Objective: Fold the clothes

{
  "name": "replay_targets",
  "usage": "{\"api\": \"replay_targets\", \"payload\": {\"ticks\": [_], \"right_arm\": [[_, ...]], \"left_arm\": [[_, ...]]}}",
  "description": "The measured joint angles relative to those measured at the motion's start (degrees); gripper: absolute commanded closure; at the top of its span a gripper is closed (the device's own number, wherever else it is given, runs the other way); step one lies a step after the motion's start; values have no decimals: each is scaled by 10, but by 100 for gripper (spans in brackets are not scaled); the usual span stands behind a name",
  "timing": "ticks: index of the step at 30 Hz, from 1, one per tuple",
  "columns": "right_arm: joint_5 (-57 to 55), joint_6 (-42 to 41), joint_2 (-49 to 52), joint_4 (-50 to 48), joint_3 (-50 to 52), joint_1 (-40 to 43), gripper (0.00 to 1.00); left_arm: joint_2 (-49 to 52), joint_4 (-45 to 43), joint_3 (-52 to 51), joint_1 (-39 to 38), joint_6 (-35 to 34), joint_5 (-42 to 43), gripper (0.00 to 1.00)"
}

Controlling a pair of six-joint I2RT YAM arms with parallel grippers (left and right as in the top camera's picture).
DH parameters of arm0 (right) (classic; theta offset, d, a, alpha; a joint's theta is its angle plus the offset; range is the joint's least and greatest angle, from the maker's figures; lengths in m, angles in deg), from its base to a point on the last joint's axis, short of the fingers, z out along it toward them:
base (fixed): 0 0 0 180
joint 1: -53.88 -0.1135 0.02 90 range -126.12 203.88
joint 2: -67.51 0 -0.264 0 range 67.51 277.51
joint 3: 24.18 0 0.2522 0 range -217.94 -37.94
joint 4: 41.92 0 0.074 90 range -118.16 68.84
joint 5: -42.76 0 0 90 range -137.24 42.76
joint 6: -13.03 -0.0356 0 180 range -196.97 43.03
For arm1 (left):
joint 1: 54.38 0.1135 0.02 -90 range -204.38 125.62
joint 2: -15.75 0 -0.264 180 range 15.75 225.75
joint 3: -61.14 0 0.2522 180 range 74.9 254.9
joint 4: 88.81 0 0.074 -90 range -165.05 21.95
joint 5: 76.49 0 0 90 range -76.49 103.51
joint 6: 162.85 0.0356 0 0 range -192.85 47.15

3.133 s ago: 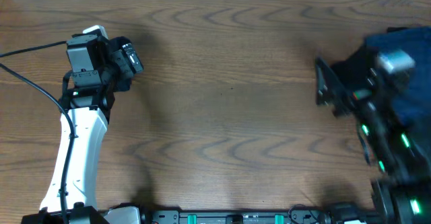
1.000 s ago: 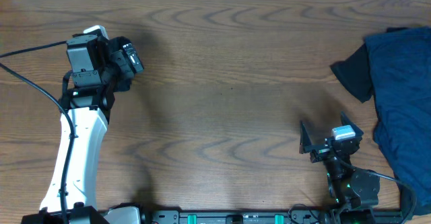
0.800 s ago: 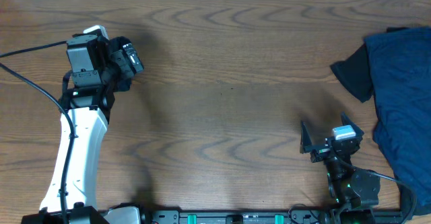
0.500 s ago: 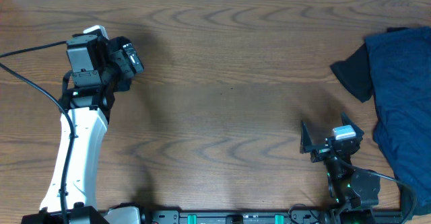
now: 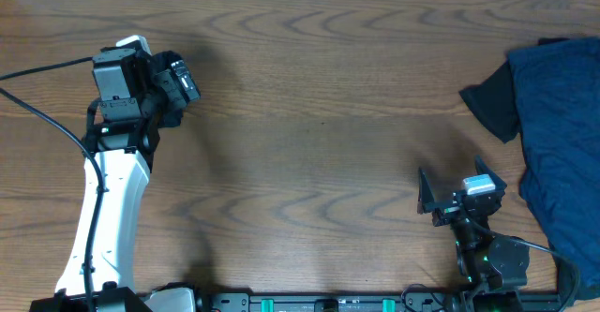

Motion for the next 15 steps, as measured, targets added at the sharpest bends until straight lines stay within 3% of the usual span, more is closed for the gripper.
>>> {"api": "replay_targets", "payload": {"ticks": [15], "right_arm": [[0, 0, 0, 0, 0, 0, 1]], "left_arm": [[-1, 4, 0, 0, 0, 0, 2]]}}
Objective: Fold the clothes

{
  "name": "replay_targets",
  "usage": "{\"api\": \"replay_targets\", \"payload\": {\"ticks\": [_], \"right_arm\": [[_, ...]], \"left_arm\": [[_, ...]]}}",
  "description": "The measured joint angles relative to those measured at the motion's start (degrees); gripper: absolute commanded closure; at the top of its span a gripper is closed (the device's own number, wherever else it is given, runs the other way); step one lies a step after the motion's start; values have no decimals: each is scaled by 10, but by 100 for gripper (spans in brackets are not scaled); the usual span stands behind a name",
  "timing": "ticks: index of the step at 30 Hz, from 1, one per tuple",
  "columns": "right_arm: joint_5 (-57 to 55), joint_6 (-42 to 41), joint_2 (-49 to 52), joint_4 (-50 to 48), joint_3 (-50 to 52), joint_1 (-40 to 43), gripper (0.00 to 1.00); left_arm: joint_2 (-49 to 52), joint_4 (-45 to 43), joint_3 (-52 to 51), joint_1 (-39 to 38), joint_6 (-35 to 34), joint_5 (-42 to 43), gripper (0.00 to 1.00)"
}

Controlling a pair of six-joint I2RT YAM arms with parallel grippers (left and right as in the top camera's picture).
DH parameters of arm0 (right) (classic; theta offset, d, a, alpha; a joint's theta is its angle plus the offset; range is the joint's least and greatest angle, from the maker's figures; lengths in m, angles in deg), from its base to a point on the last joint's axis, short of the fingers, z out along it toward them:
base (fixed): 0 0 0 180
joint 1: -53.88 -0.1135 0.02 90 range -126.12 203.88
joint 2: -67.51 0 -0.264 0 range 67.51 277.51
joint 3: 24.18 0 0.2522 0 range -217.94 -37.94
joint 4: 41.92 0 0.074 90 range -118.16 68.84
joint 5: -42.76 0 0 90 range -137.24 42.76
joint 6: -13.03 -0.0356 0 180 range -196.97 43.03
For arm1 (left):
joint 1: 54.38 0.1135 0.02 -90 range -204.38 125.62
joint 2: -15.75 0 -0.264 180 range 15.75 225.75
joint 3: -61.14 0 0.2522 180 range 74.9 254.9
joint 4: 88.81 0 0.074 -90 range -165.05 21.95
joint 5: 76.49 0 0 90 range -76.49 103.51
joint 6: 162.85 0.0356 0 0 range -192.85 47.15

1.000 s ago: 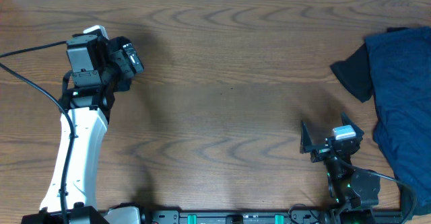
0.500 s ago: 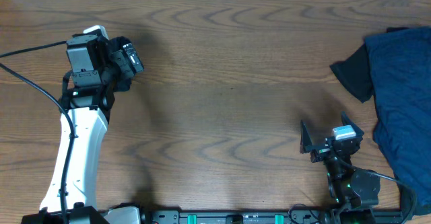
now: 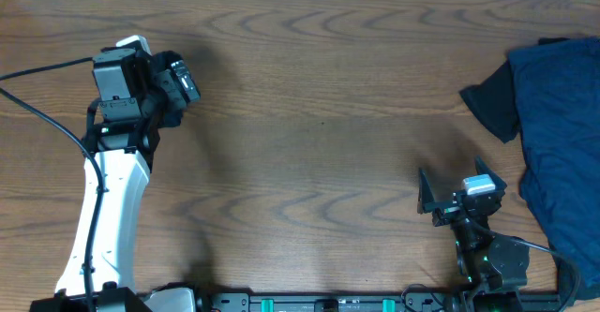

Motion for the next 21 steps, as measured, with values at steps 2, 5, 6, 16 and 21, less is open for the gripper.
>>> {"api": "replay_targets", "payload": {"ticks": [2, 5, 6, 16, 21], "right_arm": [[0, 0, 0, 0, 0, 0, 1], [0, 0, 0, 0, 0, 0, 1], [0, 0, 0, 0, 0, 0, 1], [0, 0, 0, 0, 0, 0, 1], [0, 0, 0, 0, 0, 0, 1]], "left_arm": [[-10, 19, -1, 0, 0, 0, 2], [-57, 58, -2, 0, 0, 0, 2], [-81, 70, -2, 0, 0, 0, 2], [-336, 97, -2, -5, 0, 2, 2], [-429, 125, -7, -31, 0, 2, 2]]}}
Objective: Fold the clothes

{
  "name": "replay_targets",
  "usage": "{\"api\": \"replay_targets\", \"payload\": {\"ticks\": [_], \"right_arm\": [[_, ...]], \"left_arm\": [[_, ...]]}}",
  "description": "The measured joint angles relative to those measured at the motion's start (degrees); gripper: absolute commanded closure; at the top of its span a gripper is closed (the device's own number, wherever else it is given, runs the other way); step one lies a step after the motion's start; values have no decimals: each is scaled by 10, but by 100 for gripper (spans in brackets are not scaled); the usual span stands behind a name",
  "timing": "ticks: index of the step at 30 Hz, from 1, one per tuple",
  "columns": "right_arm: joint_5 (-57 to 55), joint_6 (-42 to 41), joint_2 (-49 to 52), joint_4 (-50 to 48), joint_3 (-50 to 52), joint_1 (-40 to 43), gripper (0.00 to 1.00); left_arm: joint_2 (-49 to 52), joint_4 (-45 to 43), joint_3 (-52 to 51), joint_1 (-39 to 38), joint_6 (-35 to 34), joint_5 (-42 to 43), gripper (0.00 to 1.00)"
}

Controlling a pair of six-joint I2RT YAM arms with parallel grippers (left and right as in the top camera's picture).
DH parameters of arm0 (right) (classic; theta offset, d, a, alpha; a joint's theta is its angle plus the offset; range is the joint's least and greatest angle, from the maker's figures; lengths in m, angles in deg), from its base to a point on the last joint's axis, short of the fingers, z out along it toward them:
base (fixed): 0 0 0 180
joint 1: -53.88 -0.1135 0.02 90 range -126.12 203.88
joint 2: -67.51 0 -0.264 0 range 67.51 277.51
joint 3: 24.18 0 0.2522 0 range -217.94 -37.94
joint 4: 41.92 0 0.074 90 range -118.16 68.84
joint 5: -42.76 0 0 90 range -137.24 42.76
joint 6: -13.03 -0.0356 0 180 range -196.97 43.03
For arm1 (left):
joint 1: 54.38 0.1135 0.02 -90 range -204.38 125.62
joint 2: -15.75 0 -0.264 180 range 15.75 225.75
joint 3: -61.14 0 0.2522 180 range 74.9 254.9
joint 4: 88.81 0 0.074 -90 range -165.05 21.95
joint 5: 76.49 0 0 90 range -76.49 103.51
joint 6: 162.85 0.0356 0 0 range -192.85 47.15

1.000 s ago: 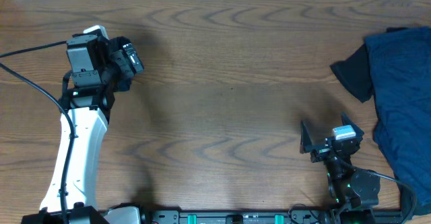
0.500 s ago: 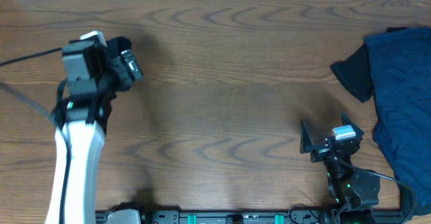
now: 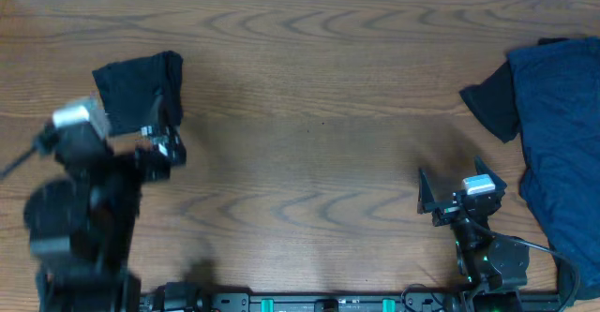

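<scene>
A small folded black cloth point(image 3: 136, 85) lies flat at the table's far left. My left arm is blurred with motion just in front of it; its left gripper point(image 3: 165, 140) sits at the cloth's near edge, and the blur hides how the jaws stand. A dark blue garment point(image 3: 562, 134) lies crumpled at the right edge, one darker sleeve point(image 3: 492, 101) sticking out to the left. My right gripper point(image 3: 457, 186) rests near the front right, open and empty, left of the blue garment.
The brown wooden table point(image 3: 309, 115) fills the view. The arm bases and a rail with green fittings point(image 3: 309, 303) run along the front edge. A black cable point(image 3: 19, 157) trails off at the left.
My left arm was over the far-left spot, covering the black cloth. It now stands nearer the front edge, and the folded black cloth lies uncovered. The right arm and blue garment have not moved.
At both earlier moments my left arm reached over the far-left spot without moving, with black cloth only peeking out under the gripper. Now the arm stands nearer the front and the folded cloth lies there. My right gripper stayed open at the front right throughout.
</scene>
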Motion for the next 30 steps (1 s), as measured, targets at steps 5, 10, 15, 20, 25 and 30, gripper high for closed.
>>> {"api": "replay_targets", "payload": {"ticks": [5, 10, 15, 20, 25, 30], "right_arm": [[0, 0, 0, 0, 0, 0, 1], [0, 1, 0, 0, 0, 0, 1], [0, 1, 0, 0, 0, 0, 1], [0, 1, 0, 0, 0, 0, 1], [0, 1, 0, 0, 0, 0, 1], [0, 2, 0, 0, 0, 0, 1]], "left_arm": [[-92, 73, -42, -25, 0, 0, 2], [-166, 89, -127, -31, 0, 0, 2], [-226, 90, -225, -31, 0, 0, 2], [-274, 83, -315, -31, 0, 0, 2], [-320, 6, -401, -31, -5, 0, 2], [-351, -132, -476, -31, -14, 0, 2]]}}
